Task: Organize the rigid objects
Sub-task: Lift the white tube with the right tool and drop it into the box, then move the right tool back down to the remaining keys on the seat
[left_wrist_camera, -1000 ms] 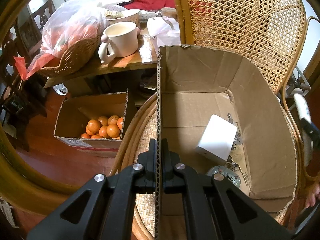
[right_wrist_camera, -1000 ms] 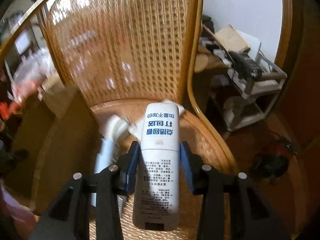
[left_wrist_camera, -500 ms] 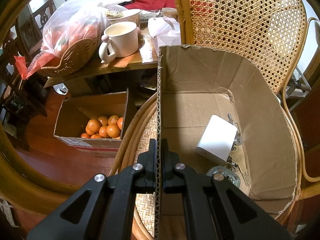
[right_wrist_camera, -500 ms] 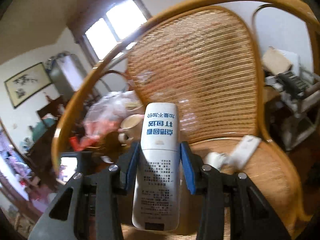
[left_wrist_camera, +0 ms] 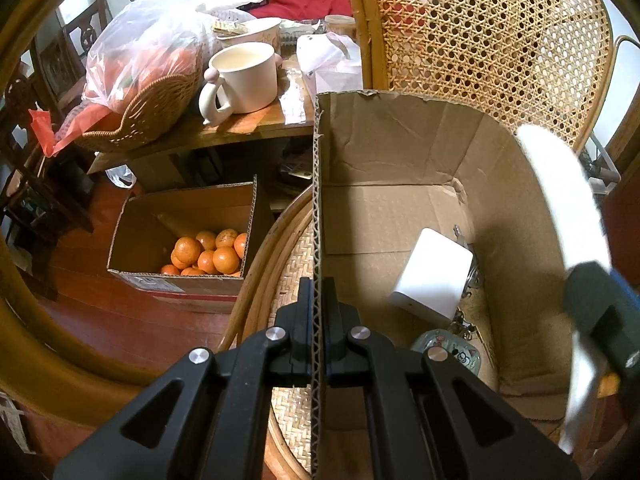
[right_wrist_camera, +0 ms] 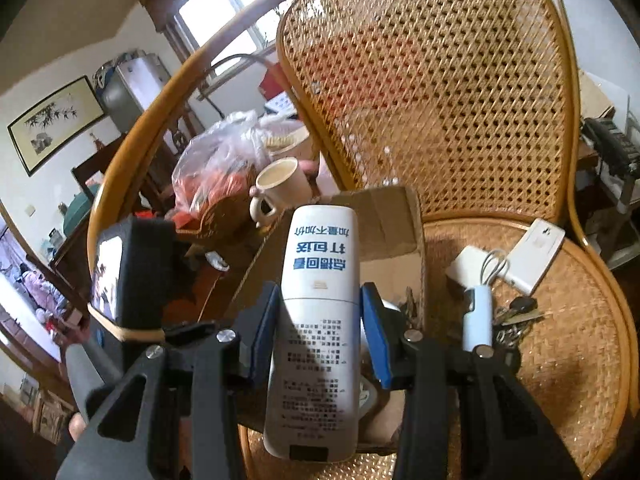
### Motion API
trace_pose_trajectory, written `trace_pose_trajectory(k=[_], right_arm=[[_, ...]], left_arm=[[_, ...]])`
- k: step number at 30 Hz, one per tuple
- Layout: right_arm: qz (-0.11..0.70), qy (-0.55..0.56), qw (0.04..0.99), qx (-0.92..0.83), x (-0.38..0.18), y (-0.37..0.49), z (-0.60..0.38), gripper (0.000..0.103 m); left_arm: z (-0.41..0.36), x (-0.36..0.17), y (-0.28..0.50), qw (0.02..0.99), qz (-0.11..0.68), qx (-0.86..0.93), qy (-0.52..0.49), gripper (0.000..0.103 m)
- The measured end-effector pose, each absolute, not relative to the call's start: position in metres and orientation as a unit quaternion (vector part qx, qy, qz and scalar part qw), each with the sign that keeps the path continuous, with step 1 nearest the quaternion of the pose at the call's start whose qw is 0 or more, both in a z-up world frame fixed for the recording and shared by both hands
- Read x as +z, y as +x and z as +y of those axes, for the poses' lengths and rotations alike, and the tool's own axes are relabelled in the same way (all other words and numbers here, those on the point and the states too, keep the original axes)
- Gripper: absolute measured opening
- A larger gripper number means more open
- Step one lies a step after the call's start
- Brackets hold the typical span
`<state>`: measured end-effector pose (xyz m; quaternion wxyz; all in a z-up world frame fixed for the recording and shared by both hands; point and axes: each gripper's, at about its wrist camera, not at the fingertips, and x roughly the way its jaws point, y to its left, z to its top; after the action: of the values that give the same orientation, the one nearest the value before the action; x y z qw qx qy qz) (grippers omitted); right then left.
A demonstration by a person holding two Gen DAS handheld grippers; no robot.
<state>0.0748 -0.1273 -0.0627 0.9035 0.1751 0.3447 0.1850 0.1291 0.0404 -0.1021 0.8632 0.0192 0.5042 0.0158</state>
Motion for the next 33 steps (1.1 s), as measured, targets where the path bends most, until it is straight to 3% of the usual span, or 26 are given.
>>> trace_pose_trajectory(k=[7, 18, 20, 22, 28, 33], right_arm=[[0.36, 0.108, 0.911, 0.168, -0.068, 0.073, -0.115, 0.045], [0.347, 0.132, 0.913, 0.169, -0.065, 0.07, -0.119, 0.045], [0.349, 0.138, 0.912, 0.164, -0.062, 0.07, -0.126, 0.052], [0.346, 0.146, 0.914, 0.154, -0.059, 0.071, -0.136, 0.073], [0.33, 0.183, 0.917, 0.13, -0.051, 0.077, -0.178, 0.102], [0.337, 0.192, 0.918, 0.082, -0.053, 0.083, -0.211, 0.103]], left_arm=[[0.04, -0.103, 0.129, 0.863, 0.505, 0.017, 0.016, 0.004], [0.041, -0.102, 0.127, 0.864, 0.503, 0.017, 0.019, 0.004], [0.041, -0.102, 0.127, 0.864, 0.503, 0.017, 0.018, 0.004], [0.041, -0.102, 0.127, 0.864, 0.503, 0.017, 0.017, 0.004], [0.041, -0.102, 0.126, 0.864, 0.504, 0.017, 0.016, 0.004], [0.041, -0.102, 0.126, 0.864, 0.504, 0.017, 0.017, 0.004]])
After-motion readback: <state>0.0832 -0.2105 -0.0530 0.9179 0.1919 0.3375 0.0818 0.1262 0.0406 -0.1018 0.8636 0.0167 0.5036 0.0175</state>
